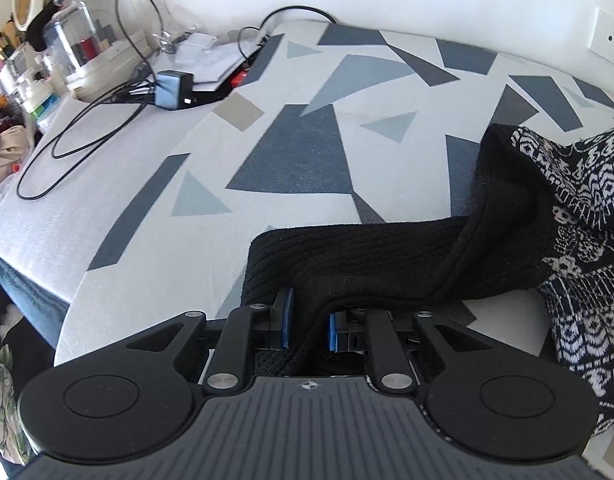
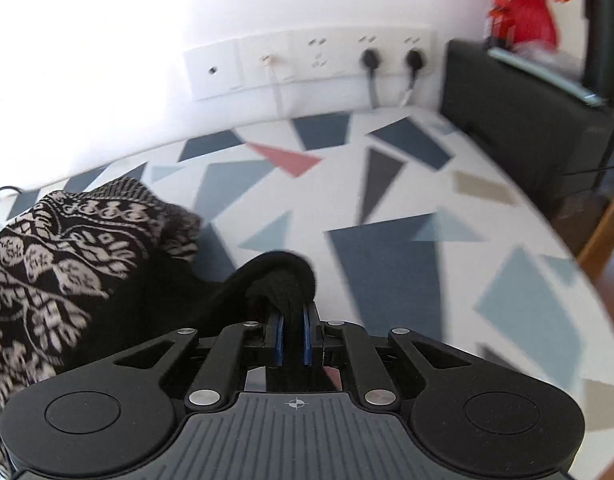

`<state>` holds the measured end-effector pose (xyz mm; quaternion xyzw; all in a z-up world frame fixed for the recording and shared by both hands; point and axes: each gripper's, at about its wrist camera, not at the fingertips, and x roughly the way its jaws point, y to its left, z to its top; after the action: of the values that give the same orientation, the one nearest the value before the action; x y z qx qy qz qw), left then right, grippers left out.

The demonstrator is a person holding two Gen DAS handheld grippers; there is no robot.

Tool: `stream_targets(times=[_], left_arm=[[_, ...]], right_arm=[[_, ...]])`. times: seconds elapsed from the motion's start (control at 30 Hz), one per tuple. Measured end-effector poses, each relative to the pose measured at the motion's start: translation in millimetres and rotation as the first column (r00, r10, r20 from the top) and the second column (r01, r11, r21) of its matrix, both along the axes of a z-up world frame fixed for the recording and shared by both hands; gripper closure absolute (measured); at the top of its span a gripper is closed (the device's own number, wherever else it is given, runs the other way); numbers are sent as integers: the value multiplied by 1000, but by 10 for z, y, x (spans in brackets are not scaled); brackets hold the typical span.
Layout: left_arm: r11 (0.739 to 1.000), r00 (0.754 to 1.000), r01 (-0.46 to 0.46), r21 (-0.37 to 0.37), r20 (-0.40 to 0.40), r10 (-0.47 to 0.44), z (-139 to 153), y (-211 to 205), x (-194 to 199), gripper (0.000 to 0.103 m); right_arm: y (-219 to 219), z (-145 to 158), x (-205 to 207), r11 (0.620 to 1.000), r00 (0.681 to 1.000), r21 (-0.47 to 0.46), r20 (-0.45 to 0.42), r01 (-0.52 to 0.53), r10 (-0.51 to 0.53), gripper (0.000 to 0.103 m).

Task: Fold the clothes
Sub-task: 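Pull the sweater flat across the bed cover with both grippers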

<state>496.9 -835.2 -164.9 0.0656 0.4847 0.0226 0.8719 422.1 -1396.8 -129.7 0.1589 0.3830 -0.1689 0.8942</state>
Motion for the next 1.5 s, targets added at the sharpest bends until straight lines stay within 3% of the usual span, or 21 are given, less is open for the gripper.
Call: stream_targets(times=[0.17,0.37,0.6,0.73,0.9,1.13,1.33,1.43,1.5], left_arm=[[998,997,60,-1,-45,-60,-5,2,211,86],[994,992,95,-59,-75,-99,0,109,406,86],[987,987,138,-87,-69,-145,-1,242,483,86],[984,985,150,-91,-70,-157,5,335,509,86],[984,985,151,-93,-72,-158,11,463,539,86],[984,984,152,-96,-75,-159,20,641,581,86],[982,981,166,-90,-82,-173,-2,670,492,86],[982,982,164,-90,-84,-171,1,674,447,86],[983,983,156,-94,-85,-164,6,680,422,86]], right_arm=[[293,-97,338,1000,1000,-14,-19,-23,23,76],[584,16,247,1000,1000,-4,-10,15,-15,67],[821,229,176,998,998,-19,-23,59,-59,65],[996,430,214,1000,999,17,31,18,-19,52],[1282,592,322,998,997,35,62,-45,43,49],[1559,566,406,994,994,32,44,-103,101,43],[1661,455,438,992,992,18,10,-122,122,48],[1691,388,452,988,989,22,-11,-151,151,62],[1687,335,453,986,986,33,-31,-162,163,83]])
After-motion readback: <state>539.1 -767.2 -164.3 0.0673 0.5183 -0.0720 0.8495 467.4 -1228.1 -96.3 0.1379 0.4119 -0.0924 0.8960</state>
